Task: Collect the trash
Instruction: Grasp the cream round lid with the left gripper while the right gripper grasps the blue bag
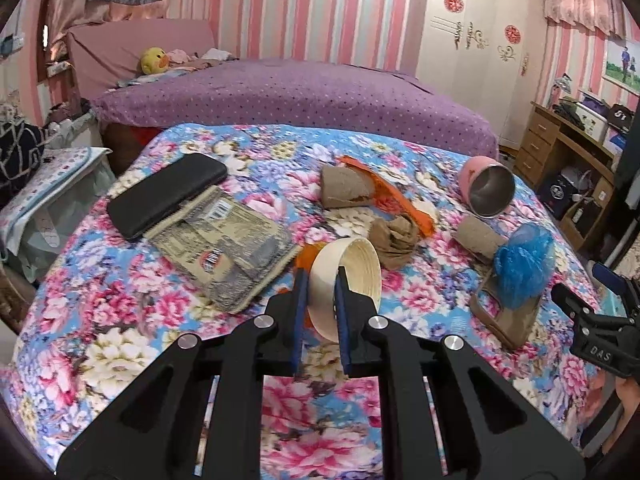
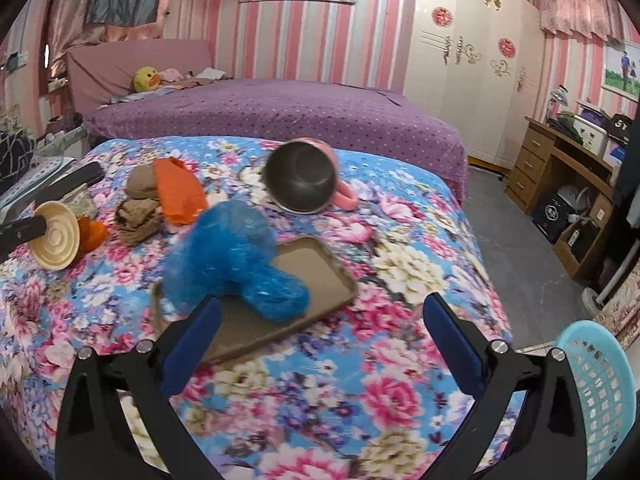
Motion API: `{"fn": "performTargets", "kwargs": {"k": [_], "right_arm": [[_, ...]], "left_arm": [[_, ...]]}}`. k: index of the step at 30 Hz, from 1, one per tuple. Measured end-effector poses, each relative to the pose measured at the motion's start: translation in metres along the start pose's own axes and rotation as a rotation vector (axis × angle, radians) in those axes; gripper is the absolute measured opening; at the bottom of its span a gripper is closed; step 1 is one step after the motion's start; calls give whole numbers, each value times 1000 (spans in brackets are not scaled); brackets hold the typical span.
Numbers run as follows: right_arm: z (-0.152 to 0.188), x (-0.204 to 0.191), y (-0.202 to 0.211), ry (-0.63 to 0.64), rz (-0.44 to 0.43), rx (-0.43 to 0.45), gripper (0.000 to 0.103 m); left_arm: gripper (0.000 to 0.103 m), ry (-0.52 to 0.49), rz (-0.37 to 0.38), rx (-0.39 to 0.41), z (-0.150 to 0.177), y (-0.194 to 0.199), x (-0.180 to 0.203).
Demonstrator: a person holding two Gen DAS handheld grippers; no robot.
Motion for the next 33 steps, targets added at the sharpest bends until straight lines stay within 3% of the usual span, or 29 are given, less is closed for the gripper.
{"fn": "performTargets", "kwargs": {"k": [10, 15, 20, 33], "right_arm": [[-13, -35, -19, 18, -95, -16, 96], [-5, -45, -41, 11, -171, -106, 50], [-2, -47, -40, 11, -222, -110, 33], [-4, -11, -2, -2, -159, -14, 31]], "left_arm": [[12, 33, -20, -8, -1, 0, -13], [12, 33, -24, -15, -1, -4, -12], [12, 37, -18, -11, -2, -3, -12], [12, 39, 4, 10, -3, 8, -2]]}}
Point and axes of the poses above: each gripper's, at about its wrist camera, not at the fingertips, and y roughly against the way its jaws point, x to its right, z to its underside, the point moved 2 cm from there along -y, roughly the way its jaws point, and after that the axes turned 8 degrees about x, right-handed, at the moved point
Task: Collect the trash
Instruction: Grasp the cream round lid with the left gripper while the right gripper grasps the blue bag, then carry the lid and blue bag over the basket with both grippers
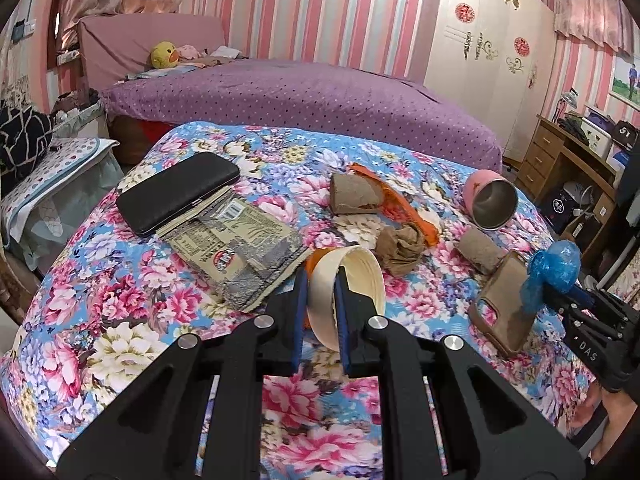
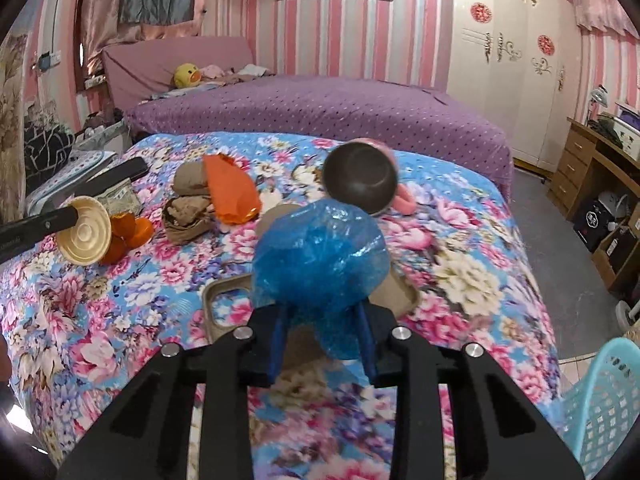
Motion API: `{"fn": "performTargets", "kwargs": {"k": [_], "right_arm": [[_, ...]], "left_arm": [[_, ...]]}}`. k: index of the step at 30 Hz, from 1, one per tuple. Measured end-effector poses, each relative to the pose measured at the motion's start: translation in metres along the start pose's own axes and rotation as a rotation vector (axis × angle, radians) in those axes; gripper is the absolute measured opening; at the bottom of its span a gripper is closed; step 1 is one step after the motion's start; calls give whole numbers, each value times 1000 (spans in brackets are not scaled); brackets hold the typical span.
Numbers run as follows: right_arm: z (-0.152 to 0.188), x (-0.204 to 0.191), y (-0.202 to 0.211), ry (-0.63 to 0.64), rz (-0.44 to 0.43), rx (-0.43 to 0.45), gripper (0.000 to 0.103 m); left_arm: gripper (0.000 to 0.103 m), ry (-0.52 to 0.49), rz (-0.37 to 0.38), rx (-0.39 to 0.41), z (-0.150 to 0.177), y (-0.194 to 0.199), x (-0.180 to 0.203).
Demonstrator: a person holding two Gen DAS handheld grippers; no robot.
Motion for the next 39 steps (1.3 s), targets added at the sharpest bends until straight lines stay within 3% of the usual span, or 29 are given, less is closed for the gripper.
{"fn": "performTargets", "kwargs": {"k": [8, 39], "right_arm": [[2, 19, 17, -7, 25, 26, 31], [16, 111, 69, -42, 166, 56, 31]], "left_arm": [[12, -44, 14, 22, 2, 8, 30], [12, -62, 94, 32, 12, 18, 116]]}}
Point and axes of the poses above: each gripper's, at about its wrist camera, not at the fingertips, and y roughly against the way its jaws point, x to its right, z to its underside, the point moved 2 cm from there along -y, roughly the way its jaws point, and after that the axes turned 8 degrees about x, right-handed, at the moved point
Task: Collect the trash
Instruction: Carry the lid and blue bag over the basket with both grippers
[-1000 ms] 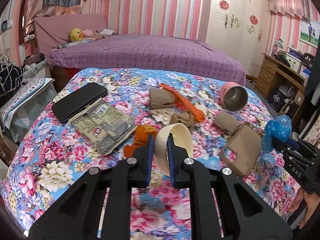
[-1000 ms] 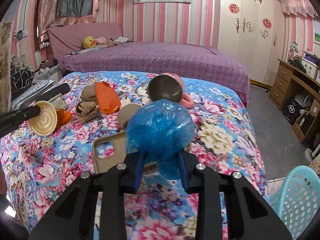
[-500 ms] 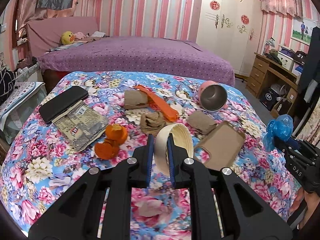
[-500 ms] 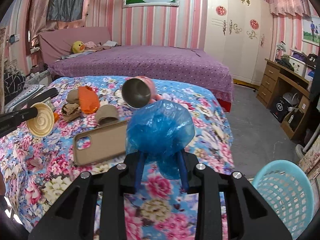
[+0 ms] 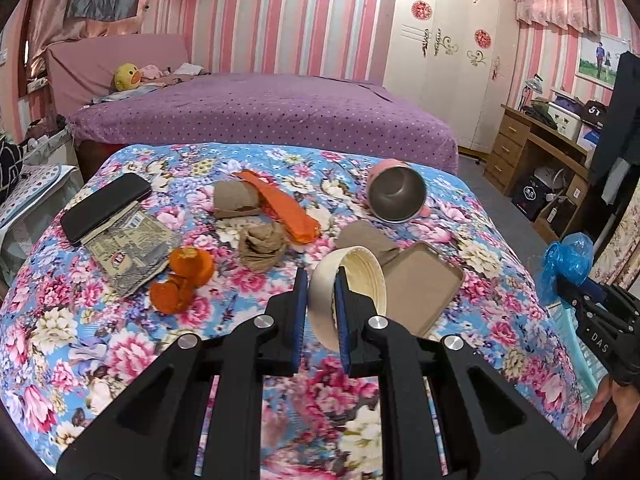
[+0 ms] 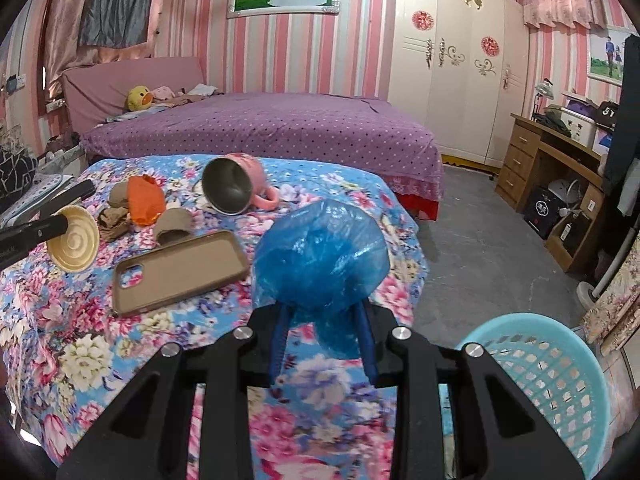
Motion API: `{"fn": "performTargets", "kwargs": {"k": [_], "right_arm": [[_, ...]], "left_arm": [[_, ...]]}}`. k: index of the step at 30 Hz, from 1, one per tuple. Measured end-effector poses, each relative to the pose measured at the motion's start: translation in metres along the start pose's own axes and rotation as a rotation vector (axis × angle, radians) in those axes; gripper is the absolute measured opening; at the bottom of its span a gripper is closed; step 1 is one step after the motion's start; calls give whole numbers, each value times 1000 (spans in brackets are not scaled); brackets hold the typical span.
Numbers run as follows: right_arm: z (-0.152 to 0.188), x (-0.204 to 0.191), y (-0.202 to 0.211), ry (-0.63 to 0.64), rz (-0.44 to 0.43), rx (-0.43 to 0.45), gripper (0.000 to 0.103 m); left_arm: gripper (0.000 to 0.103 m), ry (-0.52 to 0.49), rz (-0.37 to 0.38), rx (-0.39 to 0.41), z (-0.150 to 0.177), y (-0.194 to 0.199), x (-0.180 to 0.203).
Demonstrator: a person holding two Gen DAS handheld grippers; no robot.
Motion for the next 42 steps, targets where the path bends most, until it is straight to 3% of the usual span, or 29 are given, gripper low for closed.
{"fn": "performTargets", "kwargs": {"k": [18, 35, 42], "right_arm": [[16, 90, 19, -71, 113, -14, 31], [36, 162, 39, -129, 174, -12, 31], [42, 179, 43, -120, 204, -16, 31]], "left_arm": [[12, -54, 69, -27, 19, -6, 68], [12, -116, 71, 0, 19, -1, 121], [12, -99, 150, 3, 12, 4, 159]]}}
Point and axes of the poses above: each gripper's, at about its wrist camera, not at the fingertips, and y roughly against the way its jaws point, x to its right, z to its underside, the point moved 2 cm from there along -y, roughly the way its jaws point, and after that the axes turned 8 degrees about x, right-handed, at the moved point
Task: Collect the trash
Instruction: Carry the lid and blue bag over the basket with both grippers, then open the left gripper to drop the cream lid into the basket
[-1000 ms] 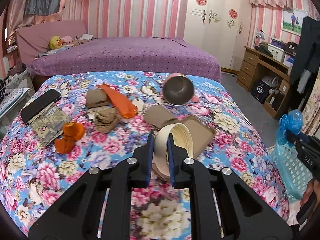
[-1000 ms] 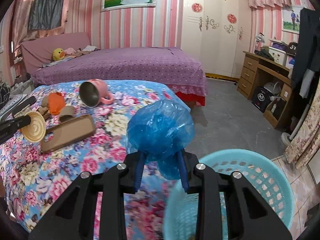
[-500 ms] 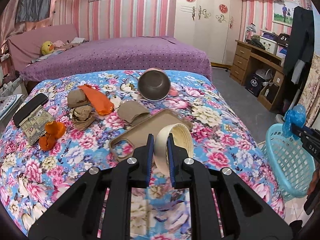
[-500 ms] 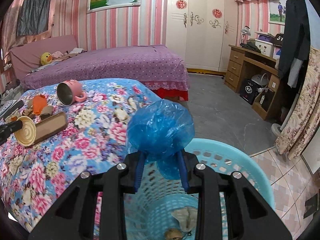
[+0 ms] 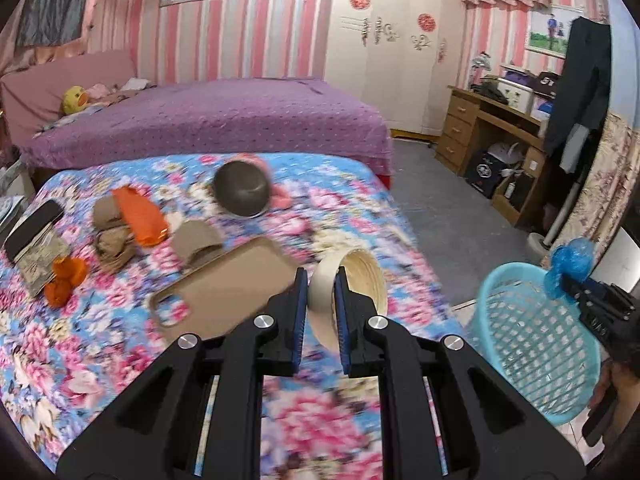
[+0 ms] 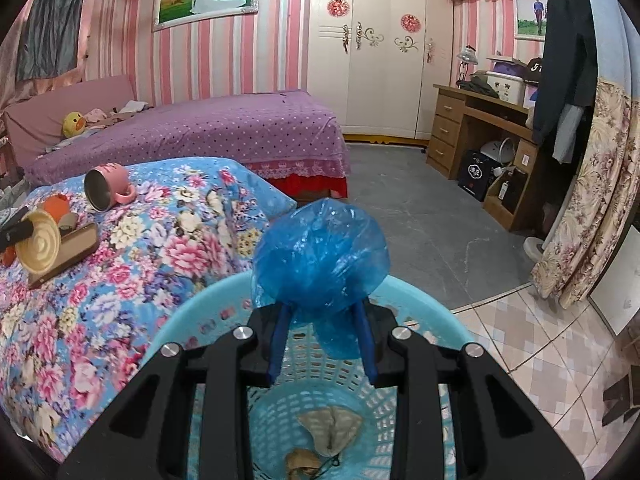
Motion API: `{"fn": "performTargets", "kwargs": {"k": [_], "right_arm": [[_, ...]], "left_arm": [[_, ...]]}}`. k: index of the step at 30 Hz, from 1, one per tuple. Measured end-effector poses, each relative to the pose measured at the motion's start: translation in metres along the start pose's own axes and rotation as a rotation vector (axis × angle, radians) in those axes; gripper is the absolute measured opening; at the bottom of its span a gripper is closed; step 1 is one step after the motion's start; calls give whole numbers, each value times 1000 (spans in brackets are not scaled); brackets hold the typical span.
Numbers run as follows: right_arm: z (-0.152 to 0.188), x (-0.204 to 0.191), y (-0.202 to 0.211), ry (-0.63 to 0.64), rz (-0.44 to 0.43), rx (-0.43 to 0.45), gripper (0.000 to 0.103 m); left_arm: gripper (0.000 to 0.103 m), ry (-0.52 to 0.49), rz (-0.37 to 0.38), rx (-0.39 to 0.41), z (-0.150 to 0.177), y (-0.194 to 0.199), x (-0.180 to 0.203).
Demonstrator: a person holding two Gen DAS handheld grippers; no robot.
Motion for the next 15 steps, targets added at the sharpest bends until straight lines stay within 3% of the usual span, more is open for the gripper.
{"fn": "performTargets", "kwargs": {"k": [7, 15], "right_arm": [[6, 20, 1, 1, 42, -13, 31], [16, 48, 8, -22, 64, -11, 31]], "left_arm": [[12, -15, 108, -19, 2, -8, 57], [12, -102, 180, -24, 21, -14, 127]]}}
Point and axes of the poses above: each gripper's, at about its wrist camera, not at the fingertips, and y roughly against the way its jaws point, x to its right, z to its underside, the point moved 2 cm from there along -y, roughly the way its jaws point, and after that the axes turned 8 degrees about x, right-handed, at the moved point
